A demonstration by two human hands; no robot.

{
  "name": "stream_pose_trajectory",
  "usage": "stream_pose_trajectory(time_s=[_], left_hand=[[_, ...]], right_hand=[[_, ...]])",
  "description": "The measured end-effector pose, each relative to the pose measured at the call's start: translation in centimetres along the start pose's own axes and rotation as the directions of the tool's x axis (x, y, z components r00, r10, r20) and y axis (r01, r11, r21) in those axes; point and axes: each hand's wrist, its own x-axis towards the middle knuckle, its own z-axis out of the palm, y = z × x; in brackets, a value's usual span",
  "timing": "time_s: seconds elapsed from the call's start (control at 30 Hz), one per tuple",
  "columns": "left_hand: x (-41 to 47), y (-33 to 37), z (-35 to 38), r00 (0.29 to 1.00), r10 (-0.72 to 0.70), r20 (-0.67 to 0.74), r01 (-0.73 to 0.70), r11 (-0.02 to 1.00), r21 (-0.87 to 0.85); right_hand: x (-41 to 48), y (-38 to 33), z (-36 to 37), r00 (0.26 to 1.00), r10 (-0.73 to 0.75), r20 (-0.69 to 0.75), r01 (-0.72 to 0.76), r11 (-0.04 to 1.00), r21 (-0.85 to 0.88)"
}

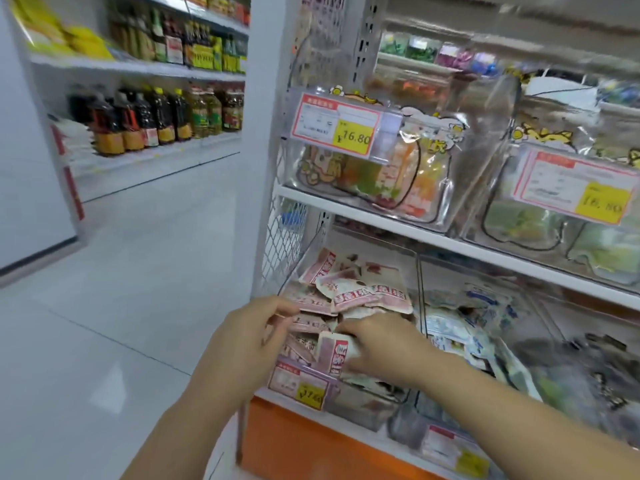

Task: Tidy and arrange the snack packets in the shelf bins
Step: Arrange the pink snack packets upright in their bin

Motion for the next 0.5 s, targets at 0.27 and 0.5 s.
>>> stream_pose_trajectory(time_s=[0.27, 0.5], left_hand=[[-0.2, 0.4, -1.4, 0.997, -0.076, 0.002, 0.074, 0.973, -0.219], [-0.8, 3.2, -0.2, 0.964, -0.195, -0.182, 0.09, 0.88, -0.467]], right_hand=[[-1.6, 0.2, -3.4, 0.971, 0.166, -0.174, -0.059, 0.865, 0.499], [-2.1, -3.6, -4.5, 0.831, 0.416, -0.369, 0.151, 0.469, 0.87]])
